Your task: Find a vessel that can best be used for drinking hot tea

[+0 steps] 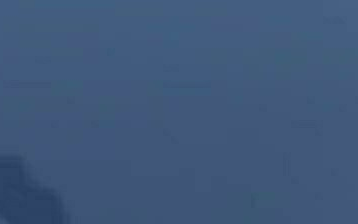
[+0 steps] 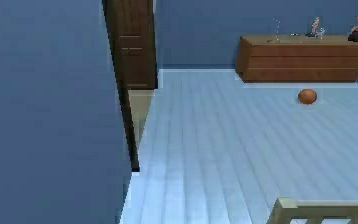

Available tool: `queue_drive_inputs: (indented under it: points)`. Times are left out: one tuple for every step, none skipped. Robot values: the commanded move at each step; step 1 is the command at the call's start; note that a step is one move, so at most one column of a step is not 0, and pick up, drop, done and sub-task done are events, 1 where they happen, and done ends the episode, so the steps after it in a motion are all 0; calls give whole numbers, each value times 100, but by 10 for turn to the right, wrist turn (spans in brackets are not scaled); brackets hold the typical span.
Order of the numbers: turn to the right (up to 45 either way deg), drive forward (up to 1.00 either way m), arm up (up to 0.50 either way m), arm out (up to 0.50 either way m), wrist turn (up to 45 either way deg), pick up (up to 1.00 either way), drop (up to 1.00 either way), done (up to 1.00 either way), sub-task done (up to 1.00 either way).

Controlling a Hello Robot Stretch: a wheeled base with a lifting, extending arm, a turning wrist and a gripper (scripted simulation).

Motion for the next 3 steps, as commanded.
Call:
queue_drive_inputs:
  points:
    - [450, 0, 0, 0, 0, 0, 0, 0, 0]
    - [450, 0, 0, 0, 0, 0, 0, 0, 0]
    - [0, 100, 0, 0, 0, 0, 0, 0, 0]
